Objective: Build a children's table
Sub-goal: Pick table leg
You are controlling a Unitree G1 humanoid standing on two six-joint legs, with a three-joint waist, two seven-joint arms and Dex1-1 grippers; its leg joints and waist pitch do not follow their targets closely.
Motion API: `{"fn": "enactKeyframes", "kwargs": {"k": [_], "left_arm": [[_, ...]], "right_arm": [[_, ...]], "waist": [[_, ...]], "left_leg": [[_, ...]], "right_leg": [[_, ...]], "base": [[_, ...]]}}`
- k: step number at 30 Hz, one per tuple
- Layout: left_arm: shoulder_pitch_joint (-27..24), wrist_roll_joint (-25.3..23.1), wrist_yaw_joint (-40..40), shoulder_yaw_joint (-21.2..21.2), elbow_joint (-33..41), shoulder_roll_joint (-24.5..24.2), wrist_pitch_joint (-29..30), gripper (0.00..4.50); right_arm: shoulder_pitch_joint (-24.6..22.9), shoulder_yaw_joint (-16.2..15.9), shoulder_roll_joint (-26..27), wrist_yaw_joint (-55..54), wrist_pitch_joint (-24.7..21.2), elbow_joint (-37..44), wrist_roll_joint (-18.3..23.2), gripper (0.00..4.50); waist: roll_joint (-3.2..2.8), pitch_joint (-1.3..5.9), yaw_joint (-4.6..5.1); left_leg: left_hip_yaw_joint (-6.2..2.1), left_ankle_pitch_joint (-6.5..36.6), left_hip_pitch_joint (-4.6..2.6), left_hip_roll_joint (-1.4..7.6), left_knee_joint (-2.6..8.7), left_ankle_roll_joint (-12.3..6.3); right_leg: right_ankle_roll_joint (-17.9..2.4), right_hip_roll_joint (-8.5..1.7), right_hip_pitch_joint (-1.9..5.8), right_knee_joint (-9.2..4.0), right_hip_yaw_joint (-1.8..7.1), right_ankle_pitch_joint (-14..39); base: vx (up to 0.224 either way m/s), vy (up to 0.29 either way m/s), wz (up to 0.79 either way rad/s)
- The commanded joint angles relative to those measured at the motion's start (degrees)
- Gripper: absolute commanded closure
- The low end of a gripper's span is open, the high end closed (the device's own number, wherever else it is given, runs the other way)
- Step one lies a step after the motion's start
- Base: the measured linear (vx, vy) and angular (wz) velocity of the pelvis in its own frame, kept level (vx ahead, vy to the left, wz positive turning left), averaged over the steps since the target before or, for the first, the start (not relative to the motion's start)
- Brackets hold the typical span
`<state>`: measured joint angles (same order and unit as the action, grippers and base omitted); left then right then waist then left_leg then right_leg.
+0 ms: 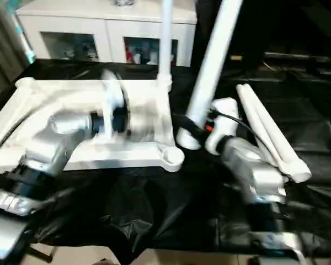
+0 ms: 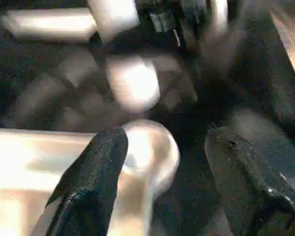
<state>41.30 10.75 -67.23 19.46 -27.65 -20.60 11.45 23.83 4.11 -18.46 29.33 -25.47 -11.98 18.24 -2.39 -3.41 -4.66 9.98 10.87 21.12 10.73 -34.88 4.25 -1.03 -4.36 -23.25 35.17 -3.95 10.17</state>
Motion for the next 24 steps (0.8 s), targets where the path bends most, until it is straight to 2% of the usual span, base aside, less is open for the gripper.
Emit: {"fn": "enactKeyframes", "kwargs": {"k": [1, 2, 3, 4, 5, 6, 8, 10, 11, 14, 15, 18, 19, 24], "left_arm": [[1.15, -2.54, -3.44, 1.96, -1.67, -0.68, -1.59, 1.52], [1.54, -3.92, -4.51, 3.24, -3.6, -0.81, -2.97, 1.52], [2.06, -5.46, -4.76, 4.49, -5.86, -0.87, -4.96, 1.88], [2.06, -5.46, -4.76, 4.49, -5.86, -0.87, -4.96, 1.88], [2.72, -7.02, -3.69, 5.31, -8.49, -0.62, -7.03, 1.88], [3.49, -8.46, -2.39, 5.77, -11.27, -0.26, -9.14, 1.95], [5.18, -9.76, -0.3, 5.43, -16.31, 0.51, -10.84, 2.28], [5.54, -9.89, -0.24, 5.34, -17.22, 0.56, -11.26, 2.35], [5.89, -10.02, 0.46, 5.0, -18.27, 0.67, -11.68, 2.44], [6.32, -10.48, 1.29, 4.5, -20.07, 0.78, -12.31, 2.79], [6.85, -11.11, 1.53, 4.39, -22.12, 0.93, -13.49, 2.84], [7.21, -11.7, 1.4, 4.31, -24.23, 0.93, -14.73, 3.04], [7.55, -12.07, 1.01, 4.31, -25.93, 0.99, -15.53, 3.25], [7.8, -13.27, 1.55, 4.59, -28.64, 0.65, -17.45, 3.53]], "right_arm": [[0.02, 0.29, -0.43, 0.47, 0.77, 1.58, -0.15, 2.61], [-0.44, 0.12, -0.82, 0.78, 0.73, 1.87, -0.35, 2.61], [-0.92, -0.07, -1.11, 0.93, 0.76, 2.18, -0.53, 2.61], [-0.92, -0.07, -1.11, 0.93, 0.76, 2.18, -0.53, 2.61], [-1.43, -0.22, -1.31, 0.99, 0.66, 2.64, -0.65, 2.61], [-1.92, -0.35, -1.43, 0.98, 0.53, 3.2, -0.72, 2.61], [-2.61, -0.45, -1.53, 0.88, 0.03, 4.37, -0.57, 2.61], [-2.72, -0.48, -1.56, 0.88, -0.02, 4.55, -0.56, 2.61], [-2.85, -0.48, -1.56, 0.92, -0.09, 4.67, -0.52, 2.61], [-3.24, -0.58, -1.52, 0.99, -0.17, 4.93, -0.57, 2.61], [-3.54, -0.59, -1.49, 1.12, -0.25, 5.16, -0.61, 2.61], [-4.03, -0.65, -1.45, 1.27, -0.42, 5.58, -0.61, 2.61], [-4.4, -0.74, -1.45, 1.32, -0.6, 5.99, -0.61, 2.61], [-4.66, -1.03, -1.46, 1.36, -0.71, 6.31, -0.72, 2.61]], "waist": [[-0.13, 4.64, 0.17], [-0.29, 4.61, 0.32], [-0.21, 4.64, 0.37], [-0.21, 4.64, 0.37], [-0.83, 4.69, 0.35], [-0.81, 4.71, 0.49], [-0.8, 4.73, 0.64], [-0.94, 4.94, 0.64], [-1.17, 4.98, 0.76], [-1.07, 4.94, 0.99], [-1.32, 4.85, 1.08], [-1.14, 4.83, 1.2], [-1.2, 4.84, 1.13], [-1.17, 4.86, 1.08]], "left_leg": [[-0.48, 6.79, -0.3, 1.35, 3.73, -1.51], [-0.49, 6.89, -0.2, 1.32, 3.68, -1.58], [-0.44, 6.8, -0.16, 1.23, 3.64, -2.16], [-0.44, 6.8, -0.16, 1.23, 3.64, -2.16], [-0.59, 6.76, -0.11, 1.31, 3.6, -2.32], [-0.53, 7.2, -0.14, 1.18, 3.54, -2.44], [-0.53, 7.31, -0.1, 1.15, 3.57, -2.41], [-0.67, 7.18, -0.17, 1.28, 3.56, -2.45], [-0.72, 6.51, -0.08, 1.33, 3.52, -2.86], [-0.63, 7.05, -0.07, 1.25, 3.47, -3.14], [-0.61, 7.43, -0.04, 1.16, 3.44, -3.33], [-0.64, 7.85, -0.02, 1.16, 3.49, -3.28], [-0.65, 7.69, -0.09, 1.23, 3.52, -3.38], [-0.68, 7.6, -0.16, 1.39, 3.56, -3.53]], "right_leg": [[-11.71, -3.44, 4.12, -3.87, 2.6, 7.03], [-11.88, -3.42, 4.17, -3.79, 2.61, 7.14], [-11.6, -3.25, 4.19, -4.0, 2.6, 7.69], [-11.6, -3.25, 4.19, -4.0, 2.6, 7.69], [-11.7, -3.37, 4.18, -3.9, 2.53, 7.8], [-11.44, -3.22, 4.14, -4.16, 2.44, 8.32], [-11.5, -3.14, 4.2, -4.22, 2.37, 8.23], [-11.77, -3.3, 4.36, -3.98, 2.36, 7.52], [-12.6, -3.3, 4.29, -3.81, 2.32, 5.83], [-13.21, -3.34, 4.35, -3.93, 2.29, 6.0], [-13.29, -3.3, 4.31, -4.14, 2.25, 6.75], [-12.91, -3.3, 4.42, -4.22, 2.22, 7.85], [-12.79, -3.31, 4.33, -4.28, 2.23, 8.01], [-13.26, -3.45, 4.23, -4.16, 2.3, 7.31]], "base": [[0.0, 0.0, 0.0], [0.0, 0.0, 0.0], [0.0, 0.0, 0.0], [0.0, 0.0, 0.0], [0.0, 0.0, 0.0], [0.0, 0.0, 0.0], [0.0, 0.0, 0.0], [0.0, 0.0, 0.0], [0.0, 0.0, 0.0], [0.0, 0.0, 0.0], [0.0, 0.0, 0.0], [0.0, 0.0, 0.0], [0.0, 0.0, 0.0], [0.0, 0.0, 0.0]]}}
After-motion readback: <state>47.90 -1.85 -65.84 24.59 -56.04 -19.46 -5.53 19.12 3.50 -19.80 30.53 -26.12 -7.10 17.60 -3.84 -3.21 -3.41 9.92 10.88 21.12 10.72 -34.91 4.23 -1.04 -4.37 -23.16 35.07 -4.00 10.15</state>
